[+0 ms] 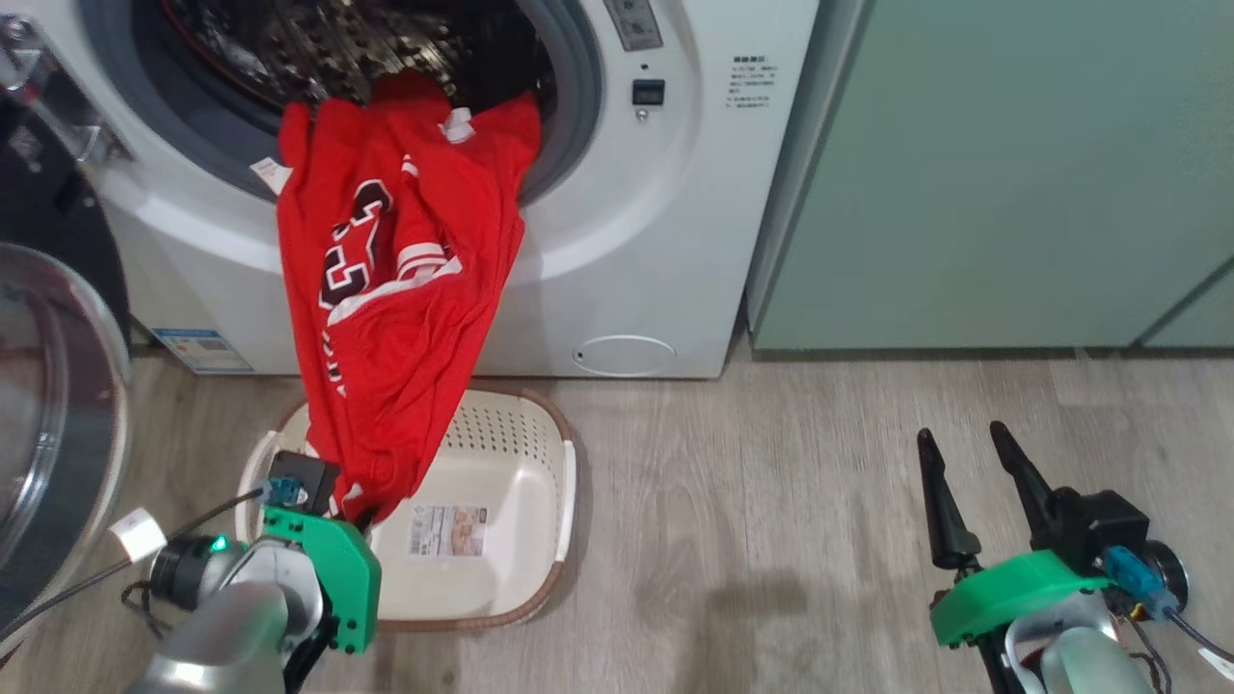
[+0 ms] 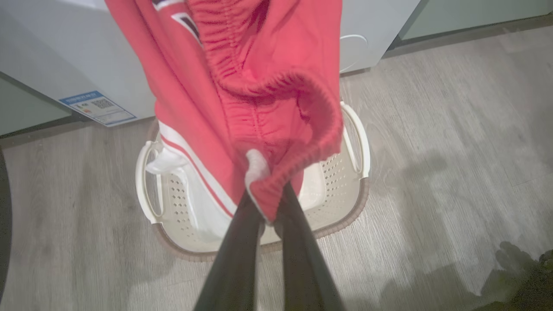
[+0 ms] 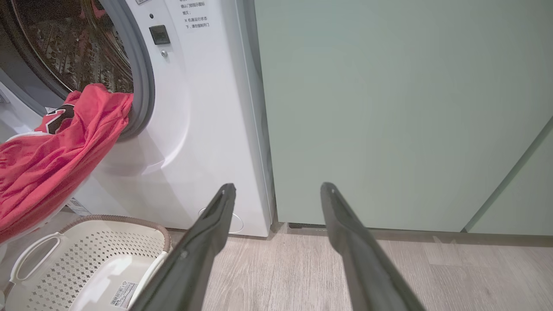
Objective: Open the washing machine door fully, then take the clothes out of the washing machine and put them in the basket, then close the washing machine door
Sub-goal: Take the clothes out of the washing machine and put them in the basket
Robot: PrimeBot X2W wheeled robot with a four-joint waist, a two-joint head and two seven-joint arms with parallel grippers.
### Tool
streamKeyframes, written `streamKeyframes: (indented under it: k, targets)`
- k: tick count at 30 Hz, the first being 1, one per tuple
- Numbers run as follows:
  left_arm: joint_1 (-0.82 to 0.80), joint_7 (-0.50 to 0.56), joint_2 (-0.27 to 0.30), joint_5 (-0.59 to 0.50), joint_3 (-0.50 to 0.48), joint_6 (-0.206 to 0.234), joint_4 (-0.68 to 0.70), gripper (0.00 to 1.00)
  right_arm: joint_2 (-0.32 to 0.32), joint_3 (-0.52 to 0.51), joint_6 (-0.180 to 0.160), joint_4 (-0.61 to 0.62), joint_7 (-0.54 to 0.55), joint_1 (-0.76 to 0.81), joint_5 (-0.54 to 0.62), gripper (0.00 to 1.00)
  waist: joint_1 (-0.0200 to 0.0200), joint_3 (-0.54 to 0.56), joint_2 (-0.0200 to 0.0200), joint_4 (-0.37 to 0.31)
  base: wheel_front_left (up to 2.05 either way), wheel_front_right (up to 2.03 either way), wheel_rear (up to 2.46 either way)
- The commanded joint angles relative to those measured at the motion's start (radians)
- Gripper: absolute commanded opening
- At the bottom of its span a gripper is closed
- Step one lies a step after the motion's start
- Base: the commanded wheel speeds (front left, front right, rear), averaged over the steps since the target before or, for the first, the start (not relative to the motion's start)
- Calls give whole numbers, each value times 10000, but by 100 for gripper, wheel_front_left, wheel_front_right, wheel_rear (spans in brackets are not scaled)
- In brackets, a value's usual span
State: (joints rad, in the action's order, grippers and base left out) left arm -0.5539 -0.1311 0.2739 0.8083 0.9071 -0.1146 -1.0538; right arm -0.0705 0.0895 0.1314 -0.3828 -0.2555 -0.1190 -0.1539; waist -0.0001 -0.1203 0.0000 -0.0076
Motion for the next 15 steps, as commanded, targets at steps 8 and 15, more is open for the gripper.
streamKeyframes:
  k: [8, 15]
  targets:
    - [-8, 367, -134, 357, 123, -151, -1180, 0, -240, 297, -7, 442, -63, -576, 25, 100, 1, -749, 0, -458, 0, 0, 0]
    - [133, 748, -162, 598, 388, -158, -1718, 0, -290, 257, -7, 489, -63, -717, 119, 100, 1, -1063, 0, -676, 0, 0, 0]
